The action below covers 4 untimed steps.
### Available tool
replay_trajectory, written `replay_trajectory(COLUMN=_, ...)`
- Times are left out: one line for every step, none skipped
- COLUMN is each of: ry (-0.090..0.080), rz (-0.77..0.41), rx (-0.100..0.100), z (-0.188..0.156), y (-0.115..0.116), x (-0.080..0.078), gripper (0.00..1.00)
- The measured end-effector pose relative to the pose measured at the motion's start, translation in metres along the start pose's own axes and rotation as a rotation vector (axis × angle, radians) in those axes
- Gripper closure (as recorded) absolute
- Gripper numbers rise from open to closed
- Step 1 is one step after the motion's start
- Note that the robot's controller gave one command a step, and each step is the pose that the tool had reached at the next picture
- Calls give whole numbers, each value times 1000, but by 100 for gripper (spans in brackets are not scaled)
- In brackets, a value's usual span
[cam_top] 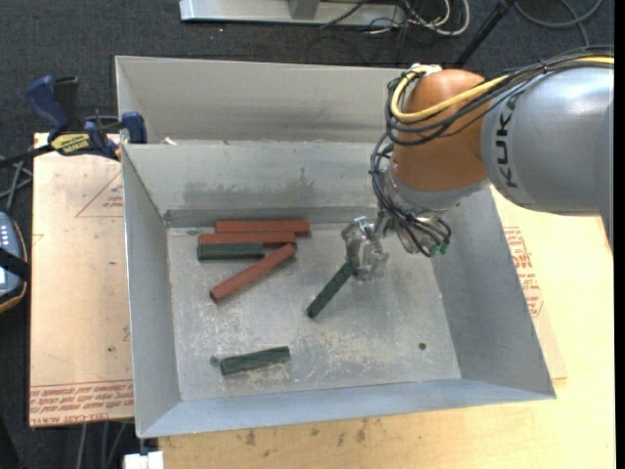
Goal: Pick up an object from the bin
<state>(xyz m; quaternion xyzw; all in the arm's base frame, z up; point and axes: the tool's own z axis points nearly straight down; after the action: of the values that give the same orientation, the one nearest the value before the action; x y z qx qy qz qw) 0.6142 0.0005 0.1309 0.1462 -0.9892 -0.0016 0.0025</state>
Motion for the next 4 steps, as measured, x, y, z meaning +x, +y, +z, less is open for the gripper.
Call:
replay_trajectory(ry=-3, rz=40, rx=2, z=-61, y=1, x=14, gripper=100)
replay_trajectory(ry=-3, rz=-49, rx=2, z=1, y=13, x=2, gripper=0)
replay_trajectory(ry=-5, rz=-49, rx=3, z=-2, y=13, x=2, gripper=0)
replay_trajectory(ry=-6, rz=-374, rx=4, z=60, y=61, x=-5, gripper=100)
